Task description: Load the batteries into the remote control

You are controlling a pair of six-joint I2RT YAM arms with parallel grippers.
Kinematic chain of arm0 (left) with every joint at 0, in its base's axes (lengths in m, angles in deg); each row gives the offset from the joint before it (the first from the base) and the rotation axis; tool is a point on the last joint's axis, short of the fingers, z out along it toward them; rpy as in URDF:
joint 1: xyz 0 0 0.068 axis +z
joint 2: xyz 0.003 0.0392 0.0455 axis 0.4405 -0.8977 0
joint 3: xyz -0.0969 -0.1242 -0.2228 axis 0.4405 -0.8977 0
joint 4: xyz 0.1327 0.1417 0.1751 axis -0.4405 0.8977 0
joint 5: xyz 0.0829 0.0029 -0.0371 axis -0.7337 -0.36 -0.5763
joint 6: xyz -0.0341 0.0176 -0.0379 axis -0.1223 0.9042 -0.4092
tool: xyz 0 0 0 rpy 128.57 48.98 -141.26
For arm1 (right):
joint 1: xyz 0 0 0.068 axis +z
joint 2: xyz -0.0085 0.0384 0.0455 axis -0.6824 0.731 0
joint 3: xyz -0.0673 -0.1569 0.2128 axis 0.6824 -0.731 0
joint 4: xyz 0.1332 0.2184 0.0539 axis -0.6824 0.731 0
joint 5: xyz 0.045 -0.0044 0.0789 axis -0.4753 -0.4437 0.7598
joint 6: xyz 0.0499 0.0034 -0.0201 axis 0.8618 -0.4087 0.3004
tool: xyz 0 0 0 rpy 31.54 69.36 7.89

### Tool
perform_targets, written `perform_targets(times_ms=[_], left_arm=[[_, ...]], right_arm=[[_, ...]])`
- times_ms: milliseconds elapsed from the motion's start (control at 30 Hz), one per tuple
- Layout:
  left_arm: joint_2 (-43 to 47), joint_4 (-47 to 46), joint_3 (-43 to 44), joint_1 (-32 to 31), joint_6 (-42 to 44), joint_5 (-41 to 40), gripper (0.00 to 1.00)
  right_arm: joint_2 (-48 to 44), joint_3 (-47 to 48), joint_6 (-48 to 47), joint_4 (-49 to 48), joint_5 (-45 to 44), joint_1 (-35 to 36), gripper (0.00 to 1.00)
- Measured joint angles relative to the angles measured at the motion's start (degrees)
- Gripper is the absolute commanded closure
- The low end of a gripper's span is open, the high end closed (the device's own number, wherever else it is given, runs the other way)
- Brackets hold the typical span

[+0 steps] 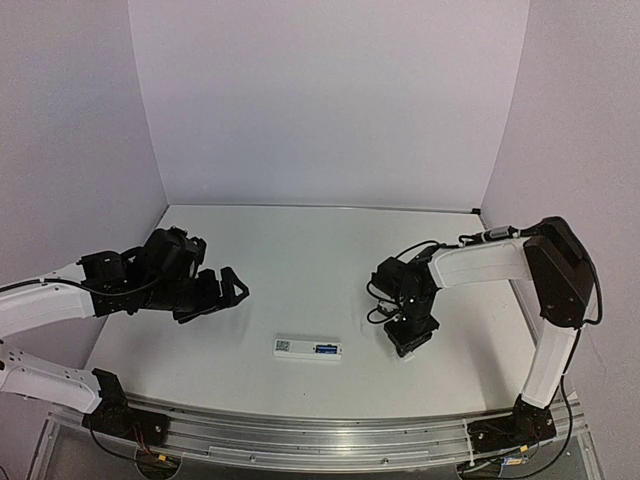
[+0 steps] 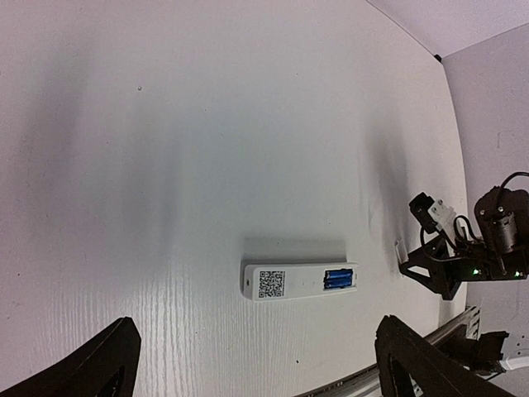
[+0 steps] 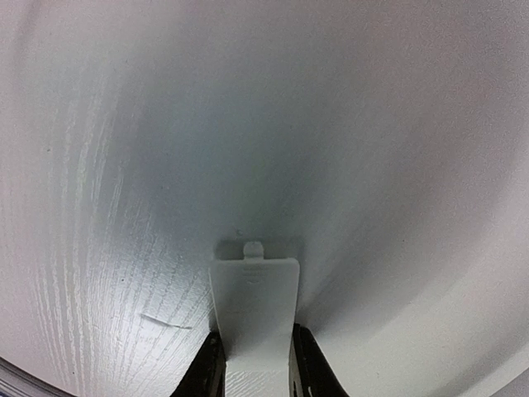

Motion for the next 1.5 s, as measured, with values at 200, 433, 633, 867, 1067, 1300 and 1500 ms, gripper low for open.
perform_targets(times_ms=[200, 433, 633, 867, 1067, 1300, 1500], left_arm=[[-0.1, 0.0, -0.5, 0.0, -0.1, 0.0, 0.0], [-1.6, -0.2, -1.1, 0.0, 0.0, 1.7, 0.0], [-3.9, -2.0, -3.3, 0.0, 0.1, 5.1, 0.0], [-6.2, -6.5, -5.8, 0.0, 0.5, 10.7, 0.04], [-9.1, -12.8, -8.6, 0.0, 1.0, 15.4, 0.08], [-12.0, -18.9, -12.1, 0.0, 0.0, 19.3, 0.09], [-13.8, -22.6, -12.3, 0.0, -0.1, 21.2, 0.09]], right_arm=[[0.0, 0.1, 0.1, 0.1, -0.3, 0.3, 0.84], [-0.4, 0.2, -2.4, 0.2, -1.8, 1.4, 0.91], [-4.3, 0.2, -9.1, 0.5, -0.5, 2.0, 0.9], [-8.9, 1.0, -20.6, 0.8, 6.6, 3.2, 0.9], [-8.4, 4.9, -29.8, 1.3, 11.2, 6.3, 0.9], [-7.0, 8.8, -35.6, 1.4, 14.5, 8.2, 0.91], [-7.0, 9.6, -37.0, 1.5, 19.1, 8.8, 0.91]])
